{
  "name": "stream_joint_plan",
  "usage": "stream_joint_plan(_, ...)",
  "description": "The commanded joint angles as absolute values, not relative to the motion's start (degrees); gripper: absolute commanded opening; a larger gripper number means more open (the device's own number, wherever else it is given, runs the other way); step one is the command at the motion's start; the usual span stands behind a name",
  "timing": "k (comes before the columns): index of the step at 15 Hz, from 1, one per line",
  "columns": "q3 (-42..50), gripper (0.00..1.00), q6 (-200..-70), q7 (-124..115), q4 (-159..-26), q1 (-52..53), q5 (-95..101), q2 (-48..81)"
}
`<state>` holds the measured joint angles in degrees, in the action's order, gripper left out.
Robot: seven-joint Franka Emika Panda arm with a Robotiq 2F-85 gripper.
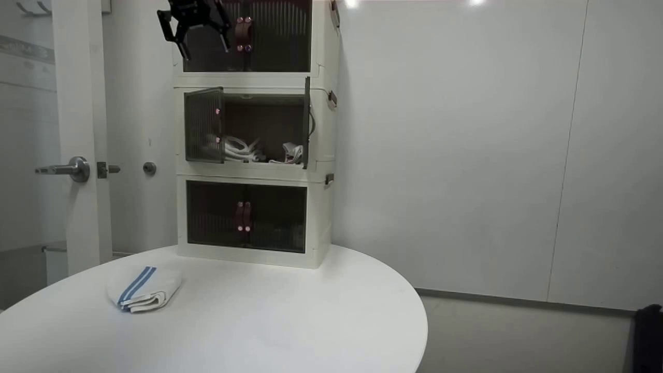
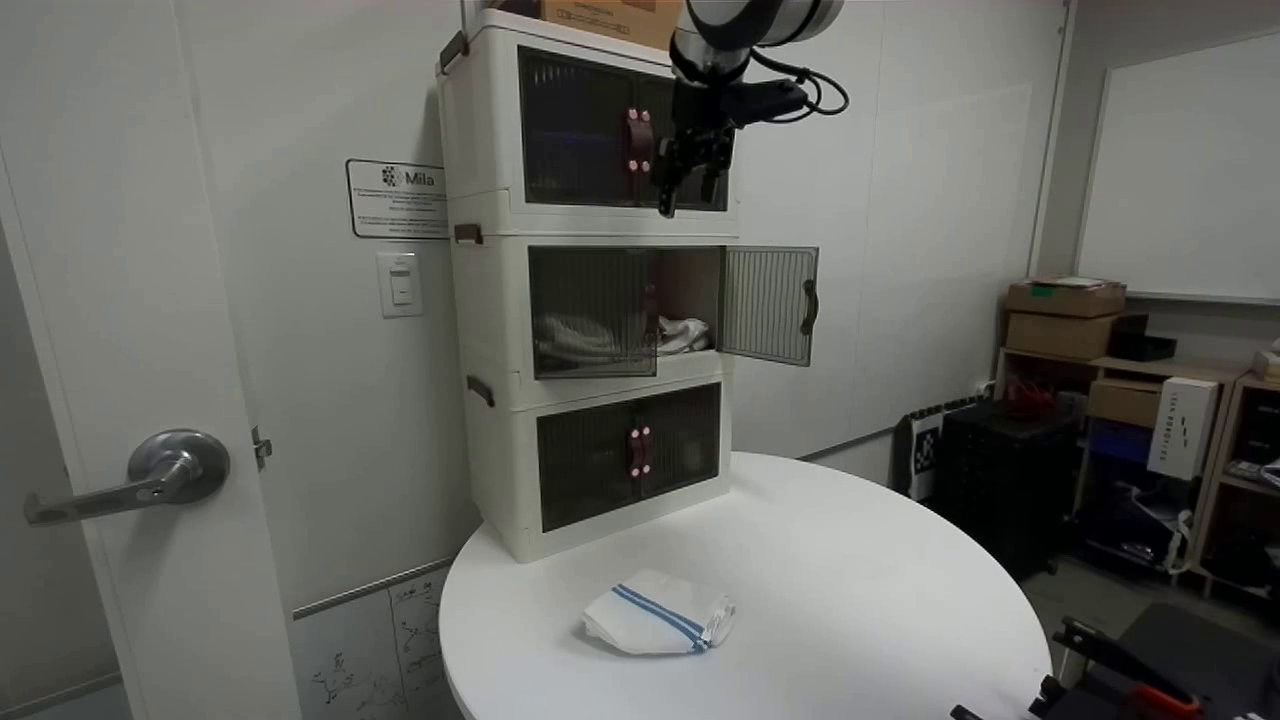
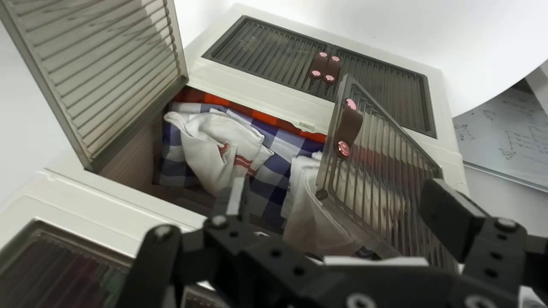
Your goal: Open the cabinet doors in the middle
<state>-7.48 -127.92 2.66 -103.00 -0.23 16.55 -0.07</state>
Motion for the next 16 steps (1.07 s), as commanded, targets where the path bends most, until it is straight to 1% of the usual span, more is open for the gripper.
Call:
stream_joint_plan(1, -6.0, 1.00, -127.1, 11.7, -98.2, 1.4, 13.9, 4.7)
stream_joint_plan(7, -6.2, 1.00, -128.8, 24.3, -94.6, 1.3, 12.1, 11.4)
stream_joint_plan(12, -6.6, 1.00, -133.7, 30.4, -92.5, 1.3, 13.2, 15.7)
stream_joint_plan(16, -7.1, 1.00, -135.0, 33.3, -91.3, 1.4, 12.5, 17.8)
